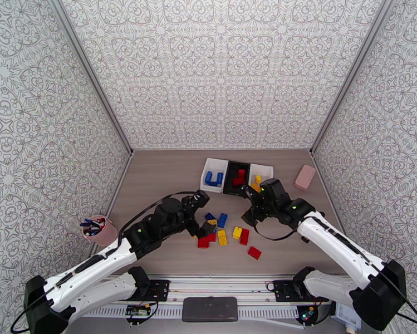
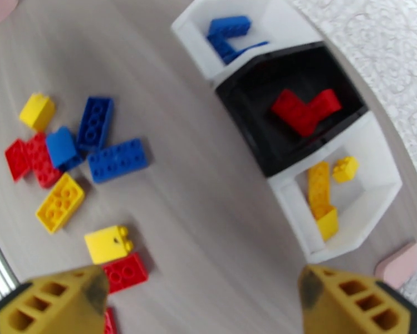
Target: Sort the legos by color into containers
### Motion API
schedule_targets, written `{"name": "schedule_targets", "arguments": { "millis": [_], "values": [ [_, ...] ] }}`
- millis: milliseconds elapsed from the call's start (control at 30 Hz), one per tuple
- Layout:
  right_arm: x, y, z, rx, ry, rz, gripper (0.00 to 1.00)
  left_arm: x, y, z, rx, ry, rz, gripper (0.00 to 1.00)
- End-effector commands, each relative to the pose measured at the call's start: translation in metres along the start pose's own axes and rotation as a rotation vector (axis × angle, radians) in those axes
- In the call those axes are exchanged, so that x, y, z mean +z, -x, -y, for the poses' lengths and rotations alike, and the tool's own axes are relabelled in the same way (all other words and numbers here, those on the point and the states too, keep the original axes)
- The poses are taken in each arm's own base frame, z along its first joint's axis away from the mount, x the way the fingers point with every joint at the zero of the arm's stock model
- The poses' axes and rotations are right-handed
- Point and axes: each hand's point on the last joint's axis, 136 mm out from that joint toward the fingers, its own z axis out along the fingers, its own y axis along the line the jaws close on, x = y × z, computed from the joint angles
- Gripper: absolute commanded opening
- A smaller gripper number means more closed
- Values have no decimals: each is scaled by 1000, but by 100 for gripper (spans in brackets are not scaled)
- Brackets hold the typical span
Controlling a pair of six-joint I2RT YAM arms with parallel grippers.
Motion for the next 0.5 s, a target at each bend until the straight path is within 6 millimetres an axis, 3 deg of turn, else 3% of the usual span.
{"name": "schedule_targets", "arguments": {
  "millis": [0, 267, 467],
  "values": [
    [8, -12, -26, -90, 94, -93, 95, -2, -10, 26, 142, -123, 15, 100],
    [53, -24, -70, -132, 214, -203, 97, -5, -24, 40, 199, -201, 24, 100],
    [80, -29, -81, -107, 260, -270, 92, -10, -23, 41, 204, -200, 50, 100]
  ]
}}
